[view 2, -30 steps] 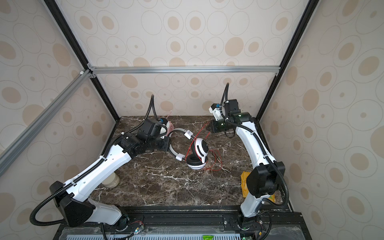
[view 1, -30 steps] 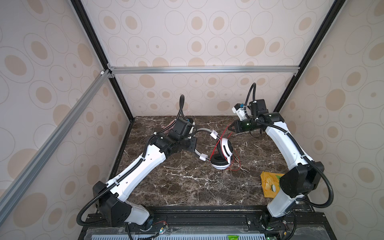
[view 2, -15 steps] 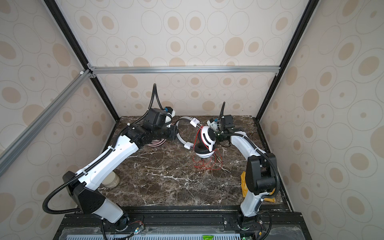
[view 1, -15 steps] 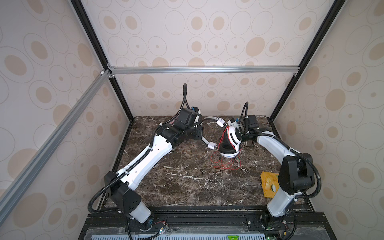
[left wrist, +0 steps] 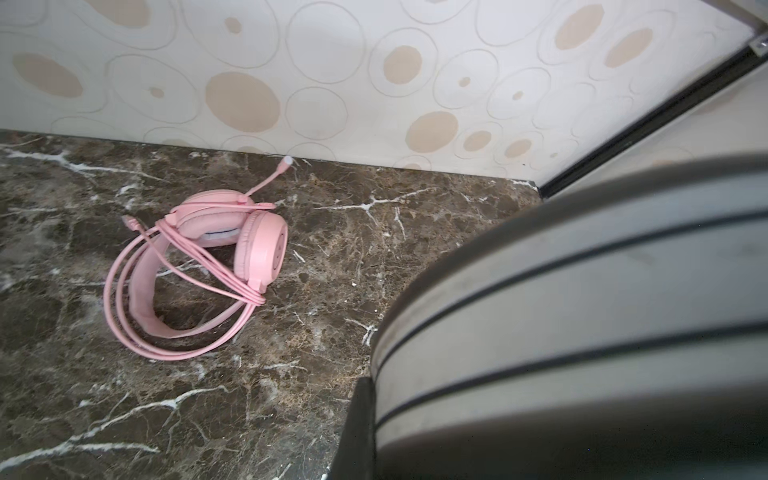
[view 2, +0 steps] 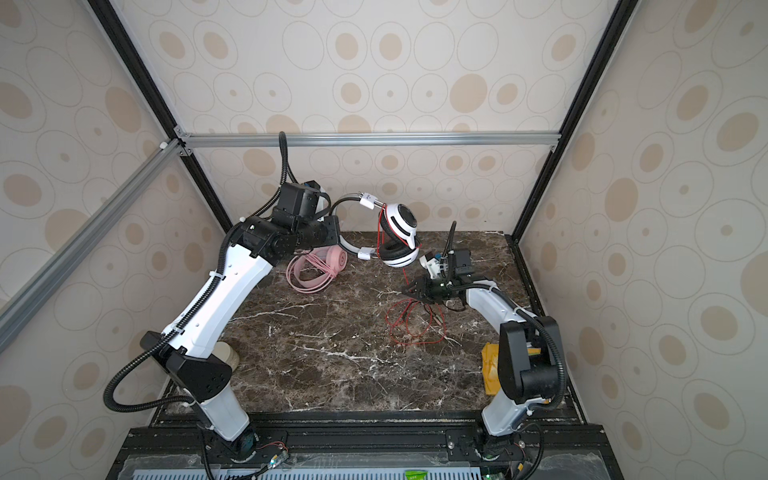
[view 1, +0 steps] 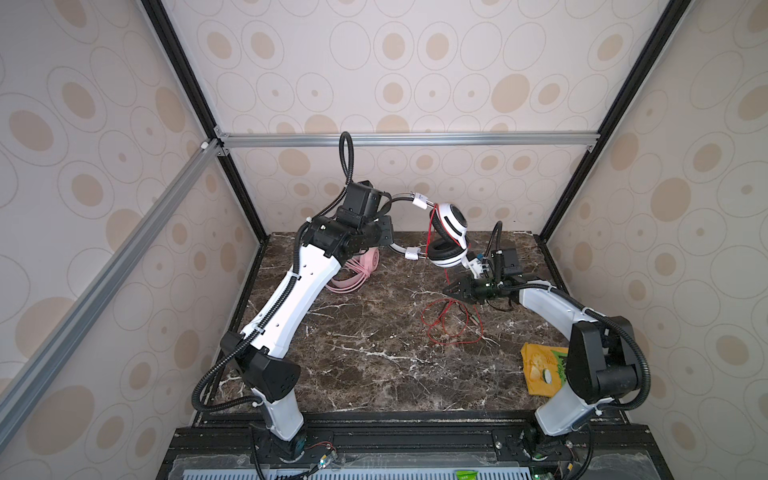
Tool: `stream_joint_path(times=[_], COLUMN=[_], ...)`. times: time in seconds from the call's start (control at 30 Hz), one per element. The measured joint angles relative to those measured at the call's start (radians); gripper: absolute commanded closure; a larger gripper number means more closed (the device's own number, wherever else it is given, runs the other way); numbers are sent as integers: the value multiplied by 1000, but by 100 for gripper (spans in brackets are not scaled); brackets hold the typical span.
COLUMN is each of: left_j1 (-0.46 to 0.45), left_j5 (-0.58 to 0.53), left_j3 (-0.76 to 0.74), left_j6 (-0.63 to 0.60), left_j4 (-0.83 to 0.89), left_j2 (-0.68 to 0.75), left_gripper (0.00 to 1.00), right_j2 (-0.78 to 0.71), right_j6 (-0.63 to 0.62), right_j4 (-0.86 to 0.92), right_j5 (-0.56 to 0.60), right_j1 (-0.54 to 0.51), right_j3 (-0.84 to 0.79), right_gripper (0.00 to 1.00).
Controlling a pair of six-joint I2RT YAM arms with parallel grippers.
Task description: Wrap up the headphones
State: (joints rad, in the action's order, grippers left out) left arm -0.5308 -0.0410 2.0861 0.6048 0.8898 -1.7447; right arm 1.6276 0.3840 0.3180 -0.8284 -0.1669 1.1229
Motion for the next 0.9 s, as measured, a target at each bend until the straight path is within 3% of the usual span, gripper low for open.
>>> stream_joint_path(times=[0.27, 0.5, 0.67, 0.9], left_j1=[9, 9, 9, 9], left_j5=[-100, -137, -150, -165], left_j3=[0, 0, 0, 0], left_j6=[72, 80, 80, 79], left_j4=[82, 87, 87, 88], left_j2=[-4, -4, -4, -4], left_gripper=[100, 100, 100, 100], right_j2=[-72, -62, -36, 45], right_j6=[-67, -54, -4, 134], right_j4=[35, 32, -23, -153], right_j5=[51, 69, 100, 201], right_j1=[2, -17, -79, -206], right_j3=[-13, -31, -71, -108], right_gripper=[64, 64, 56, 59])
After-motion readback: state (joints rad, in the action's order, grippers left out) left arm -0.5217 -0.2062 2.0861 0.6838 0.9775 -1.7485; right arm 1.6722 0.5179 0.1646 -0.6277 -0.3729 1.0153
